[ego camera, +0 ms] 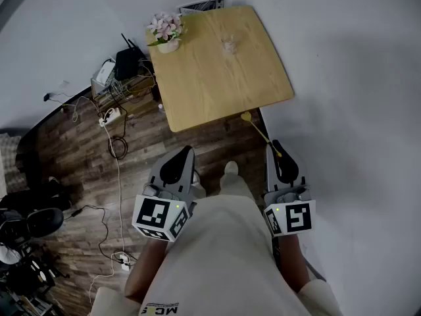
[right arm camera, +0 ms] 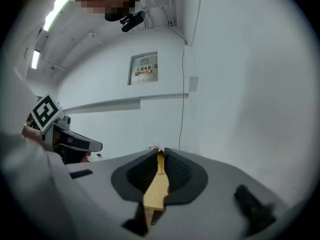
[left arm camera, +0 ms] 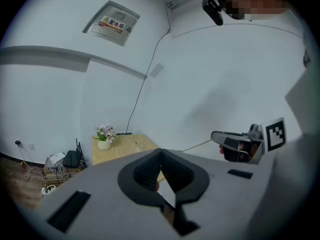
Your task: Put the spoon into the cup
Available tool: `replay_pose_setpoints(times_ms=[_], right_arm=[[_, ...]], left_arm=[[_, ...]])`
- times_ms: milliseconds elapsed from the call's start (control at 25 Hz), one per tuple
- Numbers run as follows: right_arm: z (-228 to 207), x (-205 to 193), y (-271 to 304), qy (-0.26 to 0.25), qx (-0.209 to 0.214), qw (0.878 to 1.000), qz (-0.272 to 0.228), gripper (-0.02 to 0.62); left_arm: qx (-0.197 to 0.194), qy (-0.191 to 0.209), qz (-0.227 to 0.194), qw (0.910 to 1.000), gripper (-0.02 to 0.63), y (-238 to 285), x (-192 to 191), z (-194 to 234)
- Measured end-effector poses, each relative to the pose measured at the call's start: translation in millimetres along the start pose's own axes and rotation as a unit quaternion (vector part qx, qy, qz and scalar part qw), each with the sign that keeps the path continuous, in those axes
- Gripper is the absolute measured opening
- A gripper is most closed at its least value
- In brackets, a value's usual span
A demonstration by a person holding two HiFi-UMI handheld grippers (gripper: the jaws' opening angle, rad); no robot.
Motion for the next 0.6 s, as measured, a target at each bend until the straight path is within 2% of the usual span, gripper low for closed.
replay_pose_setpoints(times_ms=[320,600], right_arm=[[-2.2,-1.6,0.0,-0.004,0.005,1.000,0.002,0.054],[-20.6,-8.6,-1.7,0.005,0.003,1.000,-0.002,0.054]], left_arm=[[0.007,-0.004,0.001,1.0000,0.011,-0.4,-7.0,-1.9],[0.016,0.000,0.003,0.9999,0.011,10.6,-7.7,-13.9]])
Point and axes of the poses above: the fingertips, and each gripper's own axes: y forward along the fingers, z to its left, x out of its top, the point moved 4 cm from there along -y, backward along the fingers, and after that the axes turned 12 degrees about -y, right-handed, at the moved point
